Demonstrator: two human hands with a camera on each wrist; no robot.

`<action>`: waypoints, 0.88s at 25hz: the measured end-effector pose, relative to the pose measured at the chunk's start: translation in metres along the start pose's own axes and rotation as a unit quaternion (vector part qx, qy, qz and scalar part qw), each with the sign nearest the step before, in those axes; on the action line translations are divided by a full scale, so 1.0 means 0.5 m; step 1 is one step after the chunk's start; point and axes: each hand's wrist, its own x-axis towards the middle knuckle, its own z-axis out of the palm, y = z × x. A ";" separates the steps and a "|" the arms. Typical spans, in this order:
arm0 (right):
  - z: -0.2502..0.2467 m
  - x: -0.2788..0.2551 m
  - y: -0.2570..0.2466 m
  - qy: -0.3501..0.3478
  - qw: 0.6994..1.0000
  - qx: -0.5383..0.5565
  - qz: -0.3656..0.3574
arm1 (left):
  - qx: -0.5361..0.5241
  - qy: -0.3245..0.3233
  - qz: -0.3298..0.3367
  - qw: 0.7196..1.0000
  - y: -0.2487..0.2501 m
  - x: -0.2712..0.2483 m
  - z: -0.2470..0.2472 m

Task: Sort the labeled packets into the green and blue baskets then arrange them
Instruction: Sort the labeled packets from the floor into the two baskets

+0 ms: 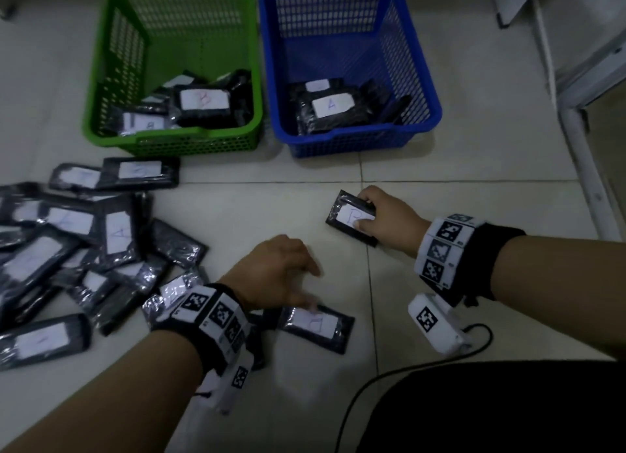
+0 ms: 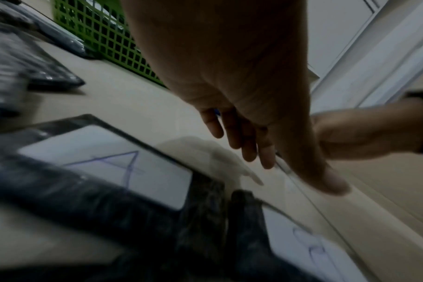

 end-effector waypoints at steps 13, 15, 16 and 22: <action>-0.003 0.032 -0.123 0.010 0.998 0.029 -0.059 | -0.140 0.002 -0.106 0.985 -0.051 -0.048 -0.090; -0.007 0.037 -0.158 0.014 0.995 0.058 -0.085 | -0.209 0.025 -0.166 0.963 -0.070 -0.054 -0.167; -0.007 0.039 -0.177 0.016 0.992 0.082 -0.096 | -0.249 0.049 -0.189 0.949 -0.084 -0.058 -0.206; -0.026 0.104 -0.312 0.016 0.982 0.152 -0.106 | -0.436 0.258 -0.249 0.825 -0.173 -0.075 -0.386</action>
